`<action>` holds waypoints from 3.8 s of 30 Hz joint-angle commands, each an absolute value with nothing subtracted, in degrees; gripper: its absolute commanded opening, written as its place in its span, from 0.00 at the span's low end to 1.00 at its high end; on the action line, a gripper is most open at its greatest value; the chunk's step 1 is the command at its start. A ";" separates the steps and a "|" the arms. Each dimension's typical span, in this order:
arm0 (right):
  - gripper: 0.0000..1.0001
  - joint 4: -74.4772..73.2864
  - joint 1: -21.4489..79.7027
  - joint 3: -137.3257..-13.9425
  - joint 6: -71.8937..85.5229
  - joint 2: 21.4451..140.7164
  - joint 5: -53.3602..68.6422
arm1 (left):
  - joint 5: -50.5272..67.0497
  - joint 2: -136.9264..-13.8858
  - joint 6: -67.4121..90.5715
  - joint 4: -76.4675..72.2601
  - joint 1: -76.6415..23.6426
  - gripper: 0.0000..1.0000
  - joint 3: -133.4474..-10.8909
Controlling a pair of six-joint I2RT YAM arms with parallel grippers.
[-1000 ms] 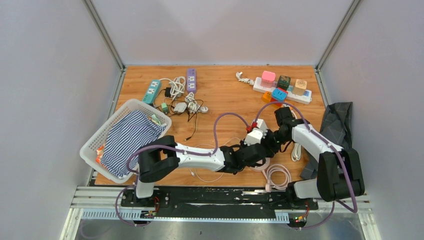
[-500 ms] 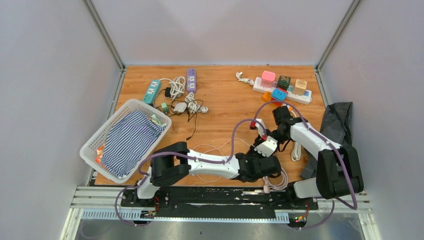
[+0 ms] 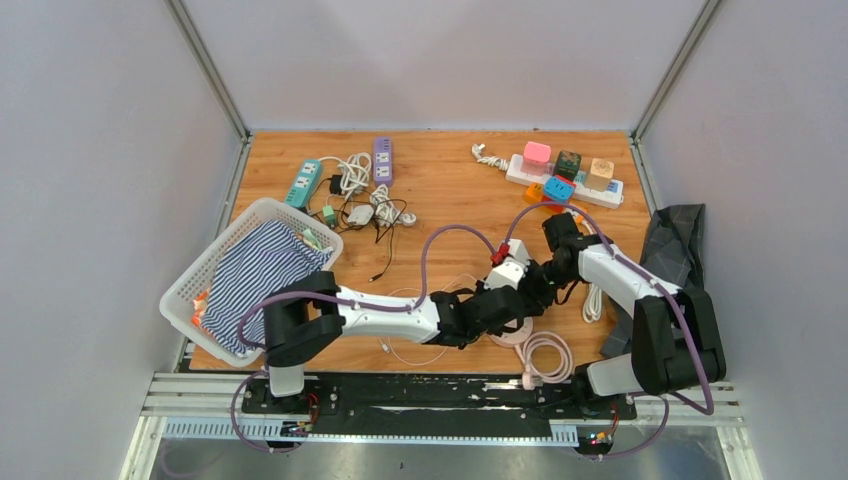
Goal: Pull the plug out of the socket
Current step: Remove the plug from the socket, then place the plug at the center of the board.
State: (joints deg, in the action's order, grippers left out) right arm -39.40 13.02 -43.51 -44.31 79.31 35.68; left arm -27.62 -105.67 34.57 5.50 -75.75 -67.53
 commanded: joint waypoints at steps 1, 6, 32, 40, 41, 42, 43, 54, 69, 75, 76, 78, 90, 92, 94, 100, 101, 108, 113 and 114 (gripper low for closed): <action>0.43 -39.55 14.14 -41.72 -45.97 81.62 28.58 | -37.62 -104.85 28.02 0.45 -80.15 0.00 -70.93; 0.43 -39.59 14.33 -41.82 -45.88 81.99 28.30 | -53.56 -114.60 23.59 17.88 -84.63 0.00 -86.28; 0.54 -41.30 12.71 -45.09 -41.85 72.84 33.39 | -24.22 -101.01 23.62 0.22 -81.04 0.00 -68.05; 0.56 -43.27 9.61 -46.06 -43.89 66.02 37.78 | -26.06 -97.35 22.40 0.26 -81.04 0.00 -64.02; 0.56 -43.84 9.32 -46.24 -44.67 65.48 37.67 | -26.43 -96.94 22.29 0.26 -81.04 0.00 -63.53; 0.56 -44.14 8.81 -46.37 -45.26 65.03 37.51 | -26.72 -96.61 22.13 0.22 -81.04 0.00 -63.26; 0.56 -44.20 8.46 -46.56 -45.61 64.63 37.15 | -26.92 -96.20 21.88 0.26 -81.04 0.00 -62.96; 0.54 -41.59 5.09 -44.56 -48.16 63.04 30.55 | -31.42 -92.60 19.42 1.58 -80.80 0.00 -60.41; 0.53 -40.47 4.28 -43.94 -48.86 65.24 27.25 | -38.97 -88.60 14.78 14.42 -75.22 0.00 -65.02; 0.53 -40.28 4.24 -43.77 -48.96 65.52 26.92 | -41.12 -83.90 11.51 18.55 -71.18 0.00 -66.14; 0.53 -40.26 4.28 -43.70 -49.00 65.63 26.90 | -41.35 -83.21 10.89 18.93 -70.28 0.00 -66.18; 0.53 -40.17 4.23 -43.68 -49.04 65.83 26.77 | -41.15 -82.02 9.39 19.18 -68.56 0.00 -66.43; 0.53 -40.17 4.24 -43.59 -49.04 66.22 26.54 | -35.63 -78.01 4.00 26.78 -54.33 0.00 -76.27; 0.53 -40.11 4.24 -43.51 -49.04 66.32 26.54 | -34.35 -76.75 3.79 27.78 -50.67 0.00 -78.01; 0.53 -40.17 4.24 -43.55 -49.04 66.52 26.48 | -33.30 -75.71 3.86 28.48 -47.73 0.00 -79.87; 0.53 -40.08 4.23 -43.42 -49.04 66.69 26.59 | -33.01 -73.52 2.50 28.63 -41.58 0.00 -84.38; 0.53 -40.08 4.23 -43.42 -49.04 66.78 26.58 | -32.85 -73.56 2.32 28.57 -40.80 0.00 -85.09; 0.53 -40.08 4.22 -43.48 -49.04 67.18 26.88 | -31.55 -77.76 2.41 29.03 -37.05 0.00 -85.98; 0.52 -40.25 4.25 -43.42 -48.96 67.10 27.07 | -29.86 -83.59 4.53 28.14 -33.61 0.00 -83.23; 0.52 -40.20 4.29 -43.35 -48.89 66.90 27.14 | -29.29 -84.89 5.14 28.39 -32.56 0.00 -82.85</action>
